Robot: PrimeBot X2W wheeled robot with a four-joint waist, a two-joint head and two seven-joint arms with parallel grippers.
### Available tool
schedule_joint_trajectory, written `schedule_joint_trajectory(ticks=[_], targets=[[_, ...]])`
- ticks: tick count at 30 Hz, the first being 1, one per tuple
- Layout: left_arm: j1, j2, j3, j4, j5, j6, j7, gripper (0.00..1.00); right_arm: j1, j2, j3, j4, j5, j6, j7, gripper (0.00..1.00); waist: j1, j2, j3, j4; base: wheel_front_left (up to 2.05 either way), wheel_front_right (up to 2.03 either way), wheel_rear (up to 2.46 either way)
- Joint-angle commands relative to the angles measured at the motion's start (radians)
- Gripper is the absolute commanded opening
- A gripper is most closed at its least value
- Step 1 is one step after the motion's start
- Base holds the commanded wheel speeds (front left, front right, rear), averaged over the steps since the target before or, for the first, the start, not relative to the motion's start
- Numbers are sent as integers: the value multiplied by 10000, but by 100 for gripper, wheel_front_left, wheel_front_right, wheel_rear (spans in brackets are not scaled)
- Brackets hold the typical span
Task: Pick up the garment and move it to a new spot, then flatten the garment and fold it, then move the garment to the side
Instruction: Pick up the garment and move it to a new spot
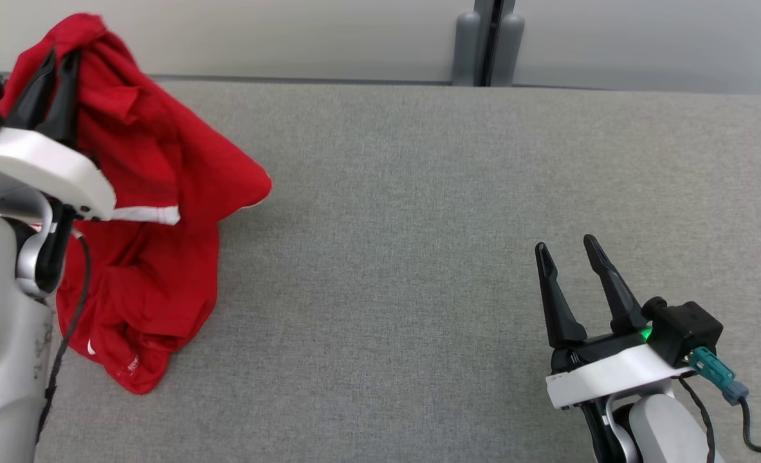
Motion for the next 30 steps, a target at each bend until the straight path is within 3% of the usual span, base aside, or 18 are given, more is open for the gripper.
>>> schedule_joint_trajectory(ticks=[1,9,15,19,26,30], targets=[[95,-141,-6,-445,-220,-15,129,0,133,23,8,4,55,29,-18,100,0,0,-348,-90,0,0,0],[237,-1049,-617,-2505,-720,151,1260,0,154,142,-111,-93,124,29,-16,100,0,0,-654,-702,0,0,0],[202,-1855,-1524,-3074,-761,190,1964,0,17,182,-311,-211,123,29,-18,100,0,0,-448,-1570,0,0,0],[-15,-2298,-2187,-2805,-590,182,2265,0,-118,198,-401,-330,148,29,-18,100,0,0,-132,-2287,0,0,0],[-401,-2889,-2678,-1541,-714,531,2178,0,-405,204,-287,-589,697,29,-16,100,0,0,513,-3591,0,0,0],[-942,-3119,-3028,58,-869,1277,1335,0,-512,211,-202,-574,984,29,-16,100,0,0,955,-4483,0,0,0]])
